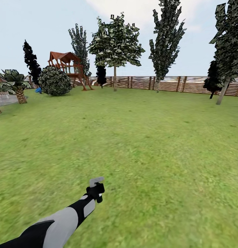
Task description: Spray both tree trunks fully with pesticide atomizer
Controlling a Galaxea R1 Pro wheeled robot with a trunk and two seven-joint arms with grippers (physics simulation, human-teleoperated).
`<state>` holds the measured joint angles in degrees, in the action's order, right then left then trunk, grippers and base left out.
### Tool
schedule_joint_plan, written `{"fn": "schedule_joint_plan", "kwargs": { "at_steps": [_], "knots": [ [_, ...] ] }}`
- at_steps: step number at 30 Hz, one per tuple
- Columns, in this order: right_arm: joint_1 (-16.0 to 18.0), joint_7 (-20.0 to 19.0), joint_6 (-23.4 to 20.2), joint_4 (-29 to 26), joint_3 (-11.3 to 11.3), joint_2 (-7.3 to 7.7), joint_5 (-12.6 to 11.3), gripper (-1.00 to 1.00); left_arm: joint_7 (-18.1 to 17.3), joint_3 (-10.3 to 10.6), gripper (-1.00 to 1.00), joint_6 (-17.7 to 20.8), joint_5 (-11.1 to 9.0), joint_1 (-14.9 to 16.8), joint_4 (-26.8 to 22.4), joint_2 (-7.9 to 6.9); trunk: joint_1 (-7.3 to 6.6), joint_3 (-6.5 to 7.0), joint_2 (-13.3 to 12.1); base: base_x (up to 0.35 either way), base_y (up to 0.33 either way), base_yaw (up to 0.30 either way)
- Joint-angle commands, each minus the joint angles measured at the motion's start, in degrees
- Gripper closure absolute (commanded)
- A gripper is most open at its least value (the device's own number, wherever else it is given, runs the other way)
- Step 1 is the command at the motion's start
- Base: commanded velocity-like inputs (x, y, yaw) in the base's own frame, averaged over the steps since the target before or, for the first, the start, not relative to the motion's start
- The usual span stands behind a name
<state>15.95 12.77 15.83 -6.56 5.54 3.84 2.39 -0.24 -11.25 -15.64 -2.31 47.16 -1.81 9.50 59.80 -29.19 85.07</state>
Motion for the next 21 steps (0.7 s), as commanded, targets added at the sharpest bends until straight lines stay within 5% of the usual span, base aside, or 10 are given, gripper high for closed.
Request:
{"fn": "schedule_joint_plan", "kwargs": {
  "at_steps": [1,21],
  "knots": [
    [0.0,0.0,0.3,0.1,0.4,-0.02,0.2,-1.0,0.0,-0.1,1.0,-0.2,-0.2,0.1,0.0,0.04,0.03,-0.06,0.0,0.35,0.0,0.0],
    [0.0,0.0,0.3,0.1,0.4,-0.06,0.3,-1.0,0.0,-0.1,1.0,-0.2,-0.2,0.1,0.0,0.08,0.03,-0.06,0.0,0.35,0.0,0.0]
  ]
}}
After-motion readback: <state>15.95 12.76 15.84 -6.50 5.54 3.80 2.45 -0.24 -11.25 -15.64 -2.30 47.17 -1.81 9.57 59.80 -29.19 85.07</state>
